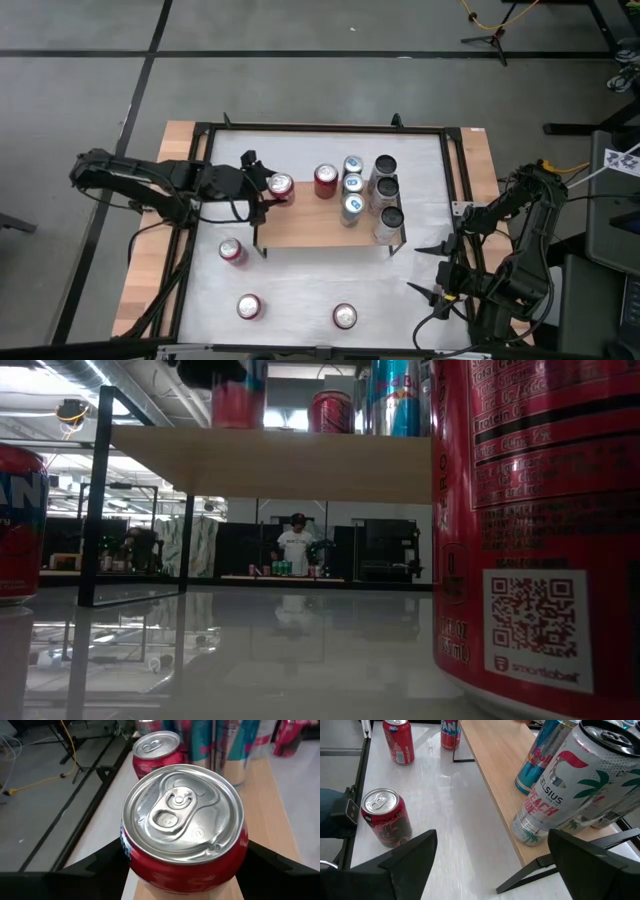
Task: Place canned beverage on shelf
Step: Put the top right red soda can on the shelf
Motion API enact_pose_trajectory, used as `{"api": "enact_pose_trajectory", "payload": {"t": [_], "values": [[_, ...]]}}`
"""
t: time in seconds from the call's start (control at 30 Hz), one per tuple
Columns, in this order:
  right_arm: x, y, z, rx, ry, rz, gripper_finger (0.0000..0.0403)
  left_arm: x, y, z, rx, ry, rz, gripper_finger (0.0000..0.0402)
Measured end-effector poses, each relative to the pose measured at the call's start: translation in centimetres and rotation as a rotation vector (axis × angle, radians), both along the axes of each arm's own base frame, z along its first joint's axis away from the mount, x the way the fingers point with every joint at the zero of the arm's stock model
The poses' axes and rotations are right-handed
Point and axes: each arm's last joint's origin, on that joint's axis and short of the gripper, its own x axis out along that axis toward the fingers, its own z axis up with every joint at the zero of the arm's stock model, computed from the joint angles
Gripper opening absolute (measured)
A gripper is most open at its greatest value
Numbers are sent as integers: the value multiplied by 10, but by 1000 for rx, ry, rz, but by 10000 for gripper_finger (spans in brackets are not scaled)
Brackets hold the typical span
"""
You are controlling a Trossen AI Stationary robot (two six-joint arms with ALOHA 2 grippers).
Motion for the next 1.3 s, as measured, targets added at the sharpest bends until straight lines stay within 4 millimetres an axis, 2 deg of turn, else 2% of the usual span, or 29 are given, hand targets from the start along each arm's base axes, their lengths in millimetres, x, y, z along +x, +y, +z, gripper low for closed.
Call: {"api": "enact_pose_trajectory", "payload": {"t": [0.17, 0.37, 0.77, 1.0, 1.3], "values": [[0, 0, 0, 0, 0, 0, 370, -9, 12, -12, -39, -138, -35, 280], [0, 0, 0, 0, 0, 0, 370, -12, 29, -33, -88, -94, -65, 280], [0, 0, 0, 0, 0, 0, 370, -14, 48, -38, -96, -48, -132, 280], [0, 0, 0, 0, 0, 0, 370, -14, 51, -40, -58, -23, -157, 282], [0, 0, 0, 0, 0, 0, 370, -14, 50, -40, -28, -15, -175, 311]]}}
